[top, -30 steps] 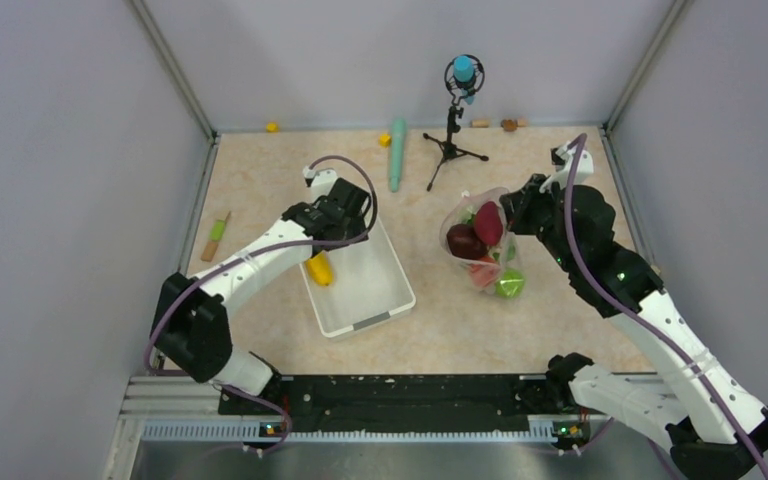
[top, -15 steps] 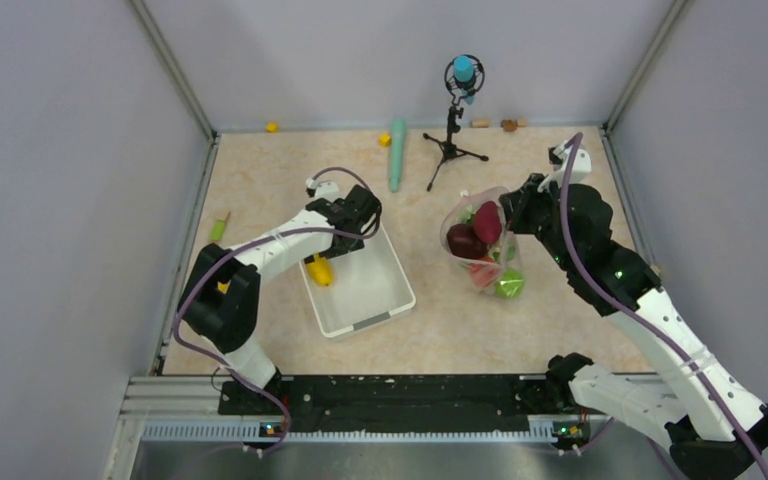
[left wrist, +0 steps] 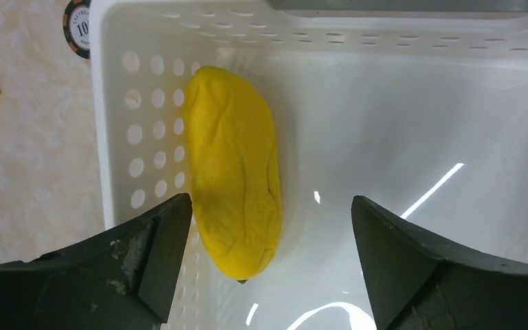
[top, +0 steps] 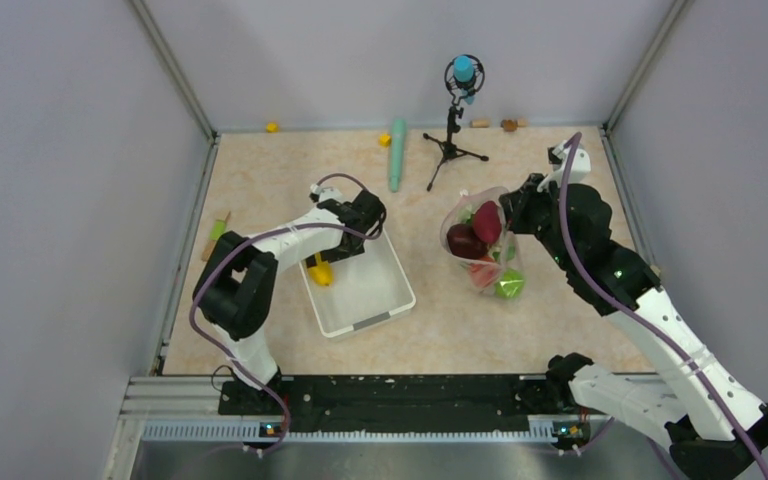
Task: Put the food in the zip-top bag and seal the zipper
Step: Pick up the fake fruit from the bin.
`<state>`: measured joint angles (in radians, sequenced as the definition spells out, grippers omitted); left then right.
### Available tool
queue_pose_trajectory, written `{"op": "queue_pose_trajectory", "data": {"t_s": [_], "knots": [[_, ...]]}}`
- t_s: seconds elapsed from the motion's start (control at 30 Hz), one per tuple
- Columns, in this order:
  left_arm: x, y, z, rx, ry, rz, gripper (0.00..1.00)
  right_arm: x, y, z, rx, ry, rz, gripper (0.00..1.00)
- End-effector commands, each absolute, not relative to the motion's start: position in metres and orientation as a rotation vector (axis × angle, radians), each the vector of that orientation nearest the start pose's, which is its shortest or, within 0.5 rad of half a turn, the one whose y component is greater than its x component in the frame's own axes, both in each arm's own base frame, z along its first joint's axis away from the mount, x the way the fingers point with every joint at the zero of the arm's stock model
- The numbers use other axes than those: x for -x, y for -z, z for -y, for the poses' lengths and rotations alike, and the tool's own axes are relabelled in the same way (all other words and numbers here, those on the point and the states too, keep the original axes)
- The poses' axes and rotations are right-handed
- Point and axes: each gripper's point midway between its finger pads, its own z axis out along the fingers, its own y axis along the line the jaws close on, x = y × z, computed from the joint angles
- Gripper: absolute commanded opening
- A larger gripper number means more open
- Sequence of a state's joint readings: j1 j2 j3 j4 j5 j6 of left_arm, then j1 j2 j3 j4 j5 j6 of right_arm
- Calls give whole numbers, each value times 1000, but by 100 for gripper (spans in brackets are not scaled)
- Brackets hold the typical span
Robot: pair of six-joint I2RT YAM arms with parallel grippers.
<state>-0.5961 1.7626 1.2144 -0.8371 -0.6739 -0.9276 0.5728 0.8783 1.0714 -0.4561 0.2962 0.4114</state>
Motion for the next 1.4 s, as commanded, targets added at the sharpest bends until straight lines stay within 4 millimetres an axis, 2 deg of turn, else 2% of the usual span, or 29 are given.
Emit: {"op": "queue_pose_trajectory", "data": {"t_s": [0.0,0.3,0.4,0.5,0.6,0.73,0.93,1.27,1.33,1.37], "knots": [[-330,-59,118,523,-468,-2441,91,-284,-337,-132,-88,-413,-1779,0],[-331,-48,127,507,-405,-2490,83,-285,-337,-131,-92,-407,-1780,0],[-334,-47,139,486,-320,-2512,81,-285,-336,-131,-92,-406,-1783,0],[-337,-49,160,441,-160,-2540,79,-285,-336,-130,-96,-401,-1781,0],[-338,-49,168,417,-82,-2535,76,-285,-336,-130,-97,-397,-1782,0],[-338,-51,164,407,-110,-2529,73,-286,-334,-131,-96,-394,-1786,0],[-343,-56,152,399,-180,-2496,74,-287,-334,-131,-95,-395,-1788,0],[-360,-54,153,390,-118,-2490,74,-287,-334,-130,-96,-388,-1785,0],[-361,-53,152,392,-119,-2494,69,-287,-334,-129,-97,-384,-1785,0],[-360,-53,153,388,-115,-2499,63,-287,-333,-129,-96,-383,-1788,0]]}}
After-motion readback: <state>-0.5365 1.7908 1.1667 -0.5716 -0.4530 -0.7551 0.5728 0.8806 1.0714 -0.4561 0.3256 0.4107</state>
